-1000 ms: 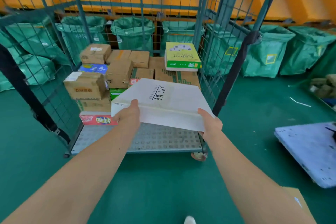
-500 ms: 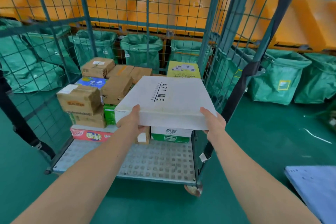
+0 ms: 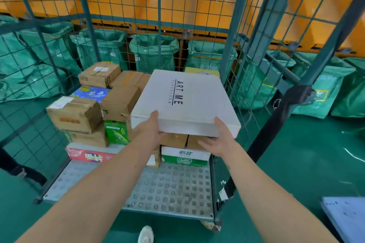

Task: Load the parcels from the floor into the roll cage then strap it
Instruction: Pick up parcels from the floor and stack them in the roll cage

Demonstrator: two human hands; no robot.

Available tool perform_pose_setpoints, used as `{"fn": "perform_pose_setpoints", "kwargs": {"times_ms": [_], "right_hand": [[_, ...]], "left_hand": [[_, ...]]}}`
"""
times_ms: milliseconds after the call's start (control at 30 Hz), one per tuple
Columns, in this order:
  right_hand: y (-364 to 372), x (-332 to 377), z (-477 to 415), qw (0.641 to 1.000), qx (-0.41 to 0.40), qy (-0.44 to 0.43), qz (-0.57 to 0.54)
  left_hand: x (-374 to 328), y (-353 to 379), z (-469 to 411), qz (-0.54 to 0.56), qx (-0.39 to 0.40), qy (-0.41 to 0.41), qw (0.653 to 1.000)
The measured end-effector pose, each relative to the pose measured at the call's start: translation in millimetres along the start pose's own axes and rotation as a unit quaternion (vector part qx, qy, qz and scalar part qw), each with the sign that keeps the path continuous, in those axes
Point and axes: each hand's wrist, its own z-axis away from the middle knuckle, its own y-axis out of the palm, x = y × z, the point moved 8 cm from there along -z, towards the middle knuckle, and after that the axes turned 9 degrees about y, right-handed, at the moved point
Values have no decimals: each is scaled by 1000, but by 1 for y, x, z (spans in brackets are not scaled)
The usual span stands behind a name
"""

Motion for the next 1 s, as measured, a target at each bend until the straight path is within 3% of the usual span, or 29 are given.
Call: {"fn": "perform_pose_setpoints", "kwargs": {"times_ms": [200,433,600,1000], "right_hand": [[57,42,-62,999,-4,7,54],[112,88,-132,999,-48,-6,-4],[127,115,-173,996,-82,-31,-23],[148,185,-261,994,-107,-23,8]], "left_hand": [[-26,56,-87,6,13,-6,1000],[-53,110,-195,-27,22,-19,999],[-49,141,-243,-17,57,-55,997],[-39,217,-331,16,40,-85,995]]}}
